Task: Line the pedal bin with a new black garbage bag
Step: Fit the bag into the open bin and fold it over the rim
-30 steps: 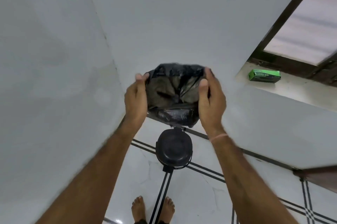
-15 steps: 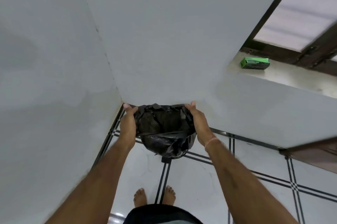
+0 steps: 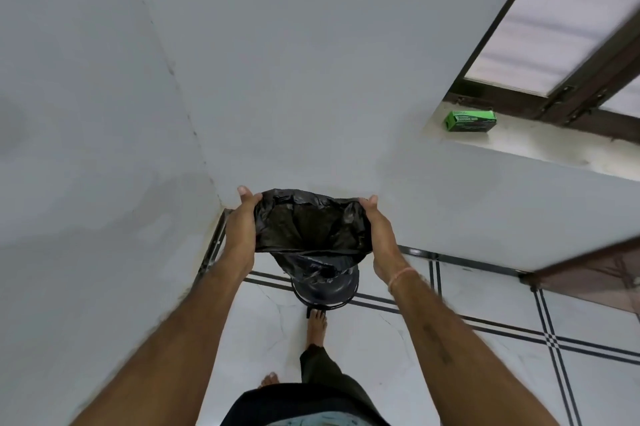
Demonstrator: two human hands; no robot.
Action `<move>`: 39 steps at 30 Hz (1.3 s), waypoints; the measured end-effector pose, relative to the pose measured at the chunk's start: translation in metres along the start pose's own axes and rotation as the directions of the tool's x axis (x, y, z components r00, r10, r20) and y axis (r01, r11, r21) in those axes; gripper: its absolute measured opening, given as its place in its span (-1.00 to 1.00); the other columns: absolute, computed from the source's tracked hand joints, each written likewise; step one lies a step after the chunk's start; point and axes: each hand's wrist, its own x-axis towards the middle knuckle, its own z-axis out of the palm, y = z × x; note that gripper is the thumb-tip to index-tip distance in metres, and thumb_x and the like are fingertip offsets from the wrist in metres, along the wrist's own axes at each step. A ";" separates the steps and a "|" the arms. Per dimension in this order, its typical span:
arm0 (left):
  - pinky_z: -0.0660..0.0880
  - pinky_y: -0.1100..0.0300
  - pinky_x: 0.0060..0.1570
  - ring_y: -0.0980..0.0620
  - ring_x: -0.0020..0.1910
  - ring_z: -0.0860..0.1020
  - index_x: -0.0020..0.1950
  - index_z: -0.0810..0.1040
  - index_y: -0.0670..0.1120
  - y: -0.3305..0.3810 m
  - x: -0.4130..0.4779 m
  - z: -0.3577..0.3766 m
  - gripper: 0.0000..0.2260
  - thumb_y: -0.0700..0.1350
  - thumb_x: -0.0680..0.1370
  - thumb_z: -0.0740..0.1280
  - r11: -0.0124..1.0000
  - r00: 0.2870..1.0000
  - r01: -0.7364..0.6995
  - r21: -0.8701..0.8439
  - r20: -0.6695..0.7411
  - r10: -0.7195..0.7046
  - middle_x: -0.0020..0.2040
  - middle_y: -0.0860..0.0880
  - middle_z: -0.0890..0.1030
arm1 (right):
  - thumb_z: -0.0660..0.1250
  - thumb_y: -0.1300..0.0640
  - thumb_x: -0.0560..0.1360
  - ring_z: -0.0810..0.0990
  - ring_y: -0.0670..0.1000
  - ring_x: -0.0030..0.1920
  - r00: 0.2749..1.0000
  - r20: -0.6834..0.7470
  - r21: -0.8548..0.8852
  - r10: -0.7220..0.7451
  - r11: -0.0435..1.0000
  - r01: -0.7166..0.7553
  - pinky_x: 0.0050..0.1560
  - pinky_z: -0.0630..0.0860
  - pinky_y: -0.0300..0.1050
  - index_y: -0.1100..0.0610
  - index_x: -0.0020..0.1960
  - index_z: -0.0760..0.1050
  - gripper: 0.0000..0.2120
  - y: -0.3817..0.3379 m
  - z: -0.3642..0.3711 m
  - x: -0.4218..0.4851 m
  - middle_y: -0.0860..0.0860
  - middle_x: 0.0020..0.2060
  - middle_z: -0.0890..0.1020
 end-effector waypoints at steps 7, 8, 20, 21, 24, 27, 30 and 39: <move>0.49 -0.08 0.43 -0.07 0.32 0.62 0.43 0.60 0.01 0.001 0.032 0.016 -0.33 0.43 0.62 0.04 0.999 1.000 0.026 0.033 0.016 -0.027 0.32 -0.07 0.67 | 0.08 -0.33 0.69 0.73 0.01 0.22 1.000 0.002 -0.009 0.019 1.000 -0.019 0.27 0.62 -0.08 0.04 0.30 0.68 -0.41 0.000 0.003 0.032 0.02 0.18 0.77; 0.50 -0.10 0.42 -0.07 0.30 0.63 0.40 0.61 0.03 -0.001 0.037 0.019 -0.34 0.45 0.61 0.05 0.998 0.999 0.038 0.040 0.015 -0.039 0.30 -0.06 0.69 | 0.07 -0.34 0.69 0.74 -0.01 0.20 0.999 0.006 -0.004 0.033 0.999 -0.033 0.21 0.63 -0.12 0.03 0.29 0.68 -0.41 0.003 0.002 0.038 0.01 0.17 0.77; 0.58 0.08 0.06 -0.03 0.18 0.65 0.44 0.57 0.09 -0.111 0.121 0.065 -0.26 0.52 0.50 0.07 0.950 0.947 0.312 0.012 -0.084 -0.310 0.23 -0.02 0.70 | 0.17 -0.41 0.60 0.73 -0.03 0.21 0.950 -0.073 0.093 0.303 0.951 -0.296 0.17 0.64 -0.11 -0.10 0.32 0.66 -0.45 0.114 -0.020 0.137 -0.08 0.20 0.76; 0.57 0.08 0.05 -0.04 0.17 0.65 0.44 0.57 0.09 -0.127 0.129 0.067 -0.32 0.49 0.56 0.06 0.943 0.940 0.332 0.033 -0.092 -0.328 0.23 -0.03 0.70 | 0.18 -0.43 0.58 0.73 -0.05 0.21 0.946 -0.067 0.094 0.317 0.946 -0.310 0.12 0.64 -0.17 -0.11 0.32 0.67 -0.43 0.129 -0.021 0.142 -0.10 0.20 0.76; 0.58 0.03 0.13 -0.07 0.15 0.67 0.42 0.59 0.11 -0.175 0.149 0.072 -0.40 0.43 0.62 0.06 0.923 0.924 0.377 0.075 -0.102 -0.369 0.20 -0.03 0.71 | 0.21 -0.42 0.58 0.72 -0.09 0.23 0.931 -0.047 0.109 0.362 0.928 -0.356 0.07 0.66 -0.26 -0.11 0.37 0.64 -0.44 0.177 -0.022 0.152 -0.11 0.24 0.74; 0.59 0.06 0.06 -0.06 0.08 0.69 0.23 0.70 0.09 -0.219 0.163 0.069 -0.44 0.41 0.63 0.08 0.890 0.899 0.434 0.140 -0.133 -0.417 0.12 -0.04 0.74 | 0.30 -0.47 0.45 0.75 -0.15 0.12 0.896 0.004 0.116 0.444 0.890 -0.441 -0.04 0.66 -0.33 -0.16 0.26 0.67 -0.45 0.230 -0.016 0.158 -0.17 0.15 0.76; 0.58 0.09 -0.04 -0.09 0.06 0.69 0.08 0.72 0.09 -0.257 0.172 0.059 -0.41 0.44 0.62 0.05 0.879 0.890 0.446 0.171 -0.185 -0.416 0.05 -0.06 0.74 | 0.20 -0.44 0.55 0.69 -0.12 0.12 0.838 0.091 0.047 0.538 0.838 -0.543 0.04 0.62 -0.26 -0.16 0.18 0.67 -0.52 0.270 -0.004 0.170 -0.17 0.09 0.72; 0.61 -0.01 0.21 -0.05 0.18 0.70 0.31 0.68 0.08 -0.351 0.247 0.090 -0.39 0.42 0.64 0.04 0.882 0.882 0.471 0.024 -0.004 -0.471 0.12 0.00 0.78 | 0.03 -0.47 0.60 0.66 -0.04 0.22 0.887 -0.134 0.227 0.442 0.885 -0.407 0.27 0.57 -0.04 -0.08 0.40 0.61 -0.32 0.351 -0.031 0.265 -0.02 0.27 0.72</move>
